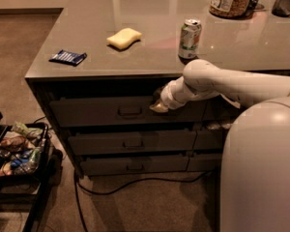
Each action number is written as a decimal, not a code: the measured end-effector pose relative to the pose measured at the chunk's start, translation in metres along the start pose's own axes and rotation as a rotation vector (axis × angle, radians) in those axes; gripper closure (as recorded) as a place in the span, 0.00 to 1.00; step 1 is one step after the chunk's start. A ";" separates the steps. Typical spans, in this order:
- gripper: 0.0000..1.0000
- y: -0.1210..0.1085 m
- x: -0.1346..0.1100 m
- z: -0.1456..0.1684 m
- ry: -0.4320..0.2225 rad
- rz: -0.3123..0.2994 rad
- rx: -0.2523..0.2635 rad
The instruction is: Open top drawer
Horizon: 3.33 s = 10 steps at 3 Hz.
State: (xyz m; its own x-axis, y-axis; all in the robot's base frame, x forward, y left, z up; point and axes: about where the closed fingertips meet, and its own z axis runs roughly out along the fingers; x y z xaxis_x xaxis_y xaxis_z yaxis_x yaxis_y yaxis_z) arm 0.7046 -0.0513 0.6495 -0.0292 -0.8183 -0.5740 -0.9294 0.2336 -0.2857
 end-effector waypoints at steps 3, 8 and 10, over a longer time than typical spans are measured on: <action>0.66 -0.011 -0.002 -0.004 -0.023 -0.001 0.025; 0.70 -0.008 -0.002 -0.003 -0.044 0.006 0.035; 0.71 -0.005 -0.003 -0.002 -0.053 0.009 0.042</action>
Offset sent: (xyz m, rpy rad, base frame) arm -0.1317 0.0230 0.0487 0.1323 -0.1334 0.0738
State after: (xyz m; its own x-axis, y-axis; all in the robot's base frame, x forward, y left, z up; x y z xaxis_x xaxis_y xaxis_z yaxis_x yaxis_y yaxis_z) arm 0.7087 -0.0515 0.6544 -0.0173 -0.7875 -0.6160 -0.9131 0.2635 -0.3112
